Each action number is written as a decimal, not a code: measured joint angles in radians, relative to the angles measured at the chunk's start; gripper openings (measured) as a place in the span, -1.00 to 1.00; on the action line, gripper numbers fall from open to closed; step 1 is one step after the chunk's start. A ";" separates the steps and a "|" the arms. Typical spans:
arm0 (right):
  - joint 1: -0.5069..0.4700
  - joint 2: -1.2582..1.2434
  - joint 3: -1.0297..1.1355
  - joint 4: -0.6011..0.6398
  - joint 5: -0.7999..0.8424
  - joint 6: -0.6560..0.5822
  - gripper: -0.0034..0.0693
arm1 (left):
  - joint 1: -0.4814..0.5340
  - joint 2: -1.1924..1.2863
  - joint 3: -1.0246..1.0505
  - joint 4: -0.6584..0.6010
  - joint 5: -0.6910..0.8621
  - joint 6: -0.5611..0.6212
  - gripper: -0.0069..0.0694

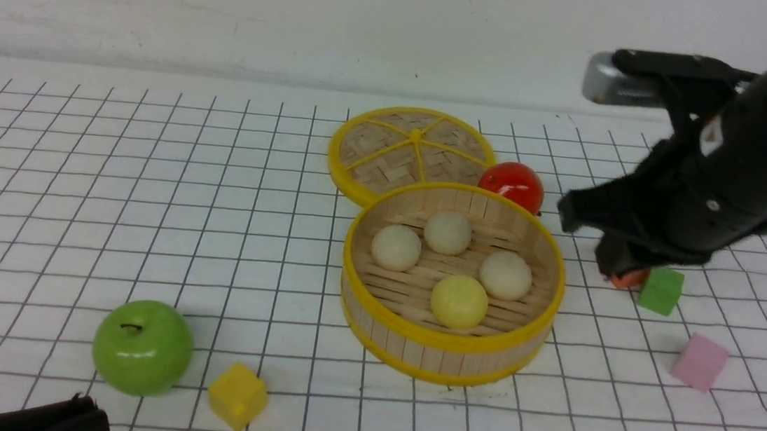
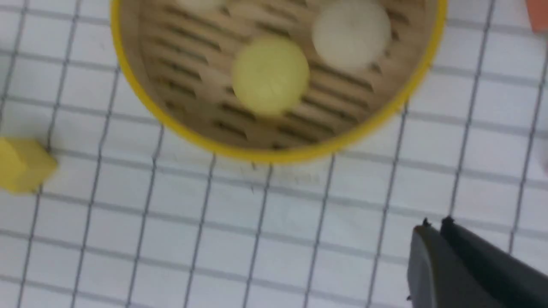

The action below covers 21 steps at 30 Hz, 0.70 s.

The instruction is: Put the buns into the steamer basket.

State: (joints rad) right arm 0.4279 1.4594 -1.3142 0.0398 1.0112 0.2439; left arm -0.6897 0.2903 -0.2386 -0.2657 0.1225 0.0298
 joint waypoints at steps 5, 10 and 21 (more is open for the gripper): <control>0.000 -0.182 0.152 0.003 0.128 0.009 -0.96 | 0.000 0.000 0.000 0.000 0.000 0.000 -0.63; 0.000 -0.283 0.178 0.004 0.225 0.011 -0.96 | 0.000 0.000 0.000 -0.001 0.000 0.000 -0.63; -0.045 -0.484 0.260 -0.024 0.170 -0.034 -0.95 | 0.000 0.000 0.000 -0.001 0.004 0.000 -0.62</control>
State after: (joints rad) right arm 0.3831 0.9757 -1.0538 0.0162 1.1807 0.2098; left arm -0.6897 0.2903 -0.2386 -0.2666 0.1269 0.0298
